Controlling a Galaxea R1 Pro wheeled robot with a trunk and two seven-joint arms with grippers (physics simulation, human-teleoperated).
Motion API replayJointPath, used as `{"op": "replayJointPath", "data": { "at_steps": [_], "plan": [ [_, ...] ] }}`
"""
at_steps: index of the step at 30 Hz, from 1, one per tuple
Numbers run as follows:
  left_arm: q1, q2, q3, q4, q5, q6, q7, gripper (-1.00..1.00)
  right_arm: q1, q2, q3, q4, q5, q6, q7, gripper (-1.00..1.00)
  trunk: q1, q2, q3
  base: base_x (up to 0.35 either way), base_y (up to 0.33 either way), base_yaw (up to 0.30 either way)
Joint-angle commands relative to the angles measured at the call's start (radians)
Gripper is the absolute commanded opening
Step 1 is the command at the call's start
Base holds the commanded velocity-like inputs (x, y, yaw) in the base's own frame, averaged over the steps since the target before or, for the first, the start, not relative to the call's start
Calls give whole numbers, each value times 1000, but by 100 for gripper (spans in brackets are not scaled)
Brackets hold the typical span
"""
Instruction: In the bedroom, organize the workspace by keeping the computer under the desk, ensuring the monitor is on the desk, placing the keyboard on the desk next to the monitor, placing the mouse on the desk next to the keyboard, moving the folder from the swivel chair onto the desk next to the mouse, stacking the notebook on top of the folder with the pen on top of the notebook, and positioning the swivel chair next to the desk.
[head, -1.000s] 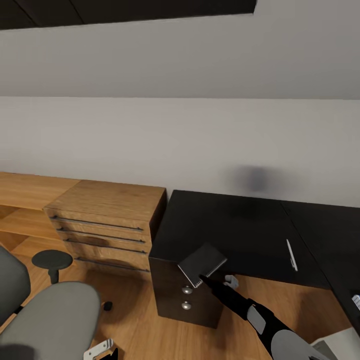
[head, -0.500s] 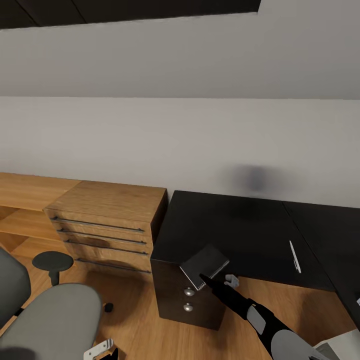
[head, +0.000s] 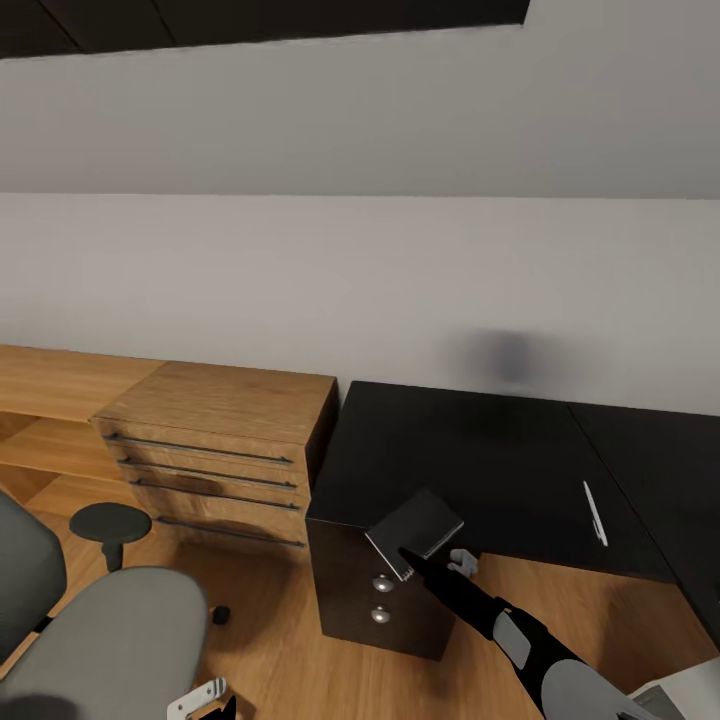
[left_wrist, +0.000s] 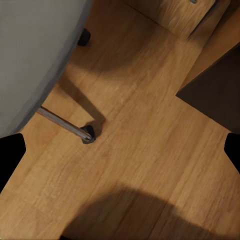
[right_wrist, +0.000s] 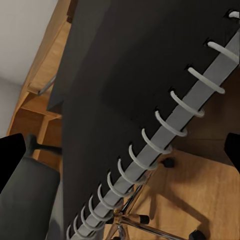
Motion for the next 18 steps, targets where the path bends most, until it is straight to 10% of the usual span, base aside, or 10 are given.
{"op": "replayJointPath", "data": {
  "at_steps": [1, 18],
  "plan": [
    [0, 0, -3, 0, 9, -3, 3, 100, 0, 0, 0, 0, -9, 10, 2, 100, 0, -1, -1, 0, 36, 0],
    [0, 0, -3, 0, 9, -3, 3, 100, 0, 3, 0, 0, -8, 10, 2, 100, 0, -1, -1, 0, 6, 0]
  ]
}}
